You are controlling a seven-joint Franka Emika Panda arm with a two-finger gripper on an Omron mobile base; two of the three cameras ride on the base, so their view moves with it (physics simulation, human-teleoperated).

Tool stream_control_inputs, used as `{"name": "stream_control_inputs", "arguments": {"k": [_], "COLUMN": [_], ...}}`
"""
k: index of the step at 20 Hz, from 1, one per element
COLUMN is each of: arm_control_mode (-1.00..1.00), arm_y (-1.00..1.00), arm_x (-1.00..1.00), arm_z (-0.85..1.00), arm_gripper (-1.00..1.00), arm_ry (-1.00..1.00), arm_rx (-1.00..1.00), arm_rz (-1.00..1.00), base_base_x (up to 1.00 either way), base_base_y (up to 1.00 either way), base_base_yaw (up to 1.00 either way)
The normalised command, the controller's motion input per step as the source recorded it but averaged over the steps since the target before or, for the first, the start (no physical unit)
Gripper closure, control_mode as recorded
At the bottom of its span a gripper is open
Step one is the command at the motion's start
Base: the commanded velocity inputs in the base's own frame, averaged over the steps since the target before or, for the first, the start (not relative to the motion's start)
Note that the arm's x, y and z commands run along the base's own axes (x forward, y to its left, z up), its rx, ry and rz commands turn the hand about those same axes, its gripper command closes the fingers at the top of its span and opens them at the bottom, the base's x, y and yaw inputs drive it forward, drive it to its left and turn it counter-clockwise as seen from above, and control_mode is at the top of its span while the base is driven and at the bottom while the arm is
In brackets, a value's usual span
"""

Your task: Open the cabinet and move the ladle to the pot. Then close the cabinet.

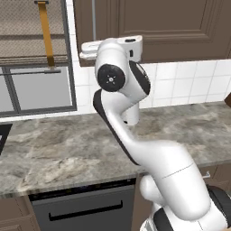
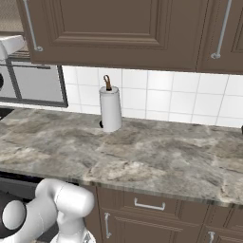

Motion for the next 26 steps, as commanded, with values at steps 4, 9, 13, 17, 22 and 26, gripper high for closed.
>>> {"name": "stream_control_inputs", "arguments": {"k": [4,9,13,17,22,26], "arm_control_mode": [-1.00,-1.00,-1.00,-1.00,-1.00,-1.00], "arm_y": [0.03,0.06,0.08,0.15,0.07,0.01], "arm_x": [0.59,0.32,0.13,0.14,0.23,0.38], "arm_z": [0.00,-0.01,0.00,-0.01,0.00,0.00], "arm_gripper": [-1.00,-1.00,-1.00,-1.00,-1.00,-1.00], "arm_ry": [-0.14,-0.15,-0.06,0.00,0.00,0.00], "arm_rx": [0.00,0.02,0.00,0.00,0.00,0.01], "arm_rz": [0.00,0.00,0.00,0.00,0.00,0.00], "base_base_x": [0.00,0.00,0.00,0.00,0.00,0.00], "base_base_y": [0.00,0.00,0.00,0.00,0.00,0.00], "base_base_yaw": [0.00,0.00,0.00,0.00,0.00,0.00]}}
